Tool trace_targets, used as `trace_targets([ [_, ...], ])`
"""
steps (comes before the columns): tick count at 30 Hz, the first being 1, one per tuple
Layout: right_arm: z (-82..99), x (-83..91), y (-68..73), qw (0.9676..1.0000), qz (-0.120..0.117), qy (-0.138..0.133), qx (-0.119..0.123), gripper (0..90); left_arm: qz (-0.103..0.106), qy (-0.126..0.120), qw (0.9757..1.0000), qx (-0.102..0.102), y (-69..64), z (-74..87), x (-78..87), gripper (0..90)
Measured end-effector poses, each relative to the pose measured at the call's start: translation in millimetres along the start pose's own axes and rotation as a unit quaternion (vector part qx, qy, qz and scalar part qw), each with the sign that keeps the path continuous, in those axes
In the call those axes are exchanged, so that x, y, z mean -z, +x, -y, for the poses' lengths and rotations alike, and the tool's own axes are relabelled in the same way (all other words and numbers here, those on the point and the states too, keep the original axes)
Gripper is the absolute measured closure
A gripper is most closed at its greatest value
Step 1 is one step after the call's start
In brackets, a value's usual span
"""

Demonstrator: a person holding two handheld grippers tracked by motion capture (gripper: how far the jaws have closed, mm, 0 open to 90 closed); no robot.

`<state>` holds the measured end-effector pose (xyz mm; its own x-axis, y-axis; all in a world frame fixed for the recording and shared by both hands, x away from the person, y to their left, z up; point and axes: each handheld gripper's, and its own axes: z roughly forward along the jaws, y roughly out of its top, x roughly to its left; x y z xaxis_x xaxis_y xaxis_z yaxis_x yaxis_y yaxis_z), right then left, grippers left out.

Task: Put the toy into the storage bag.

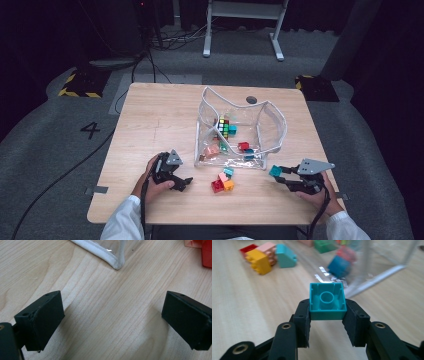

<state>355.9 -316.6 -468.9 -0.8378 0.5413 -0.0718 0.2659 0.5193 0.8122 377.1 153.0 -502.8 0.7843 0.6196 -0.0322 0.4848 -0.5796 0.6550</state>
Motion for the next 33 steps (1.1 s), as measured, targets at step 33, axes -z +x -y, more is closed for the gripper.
trace_targets([
  [33,-83.6,27.2,-104.9,0.9919,0.111,-0.046,-0.042,59.2,0.001,0.000,1.0000,0.000,0.1,0.0,-0.2,4.1],
])
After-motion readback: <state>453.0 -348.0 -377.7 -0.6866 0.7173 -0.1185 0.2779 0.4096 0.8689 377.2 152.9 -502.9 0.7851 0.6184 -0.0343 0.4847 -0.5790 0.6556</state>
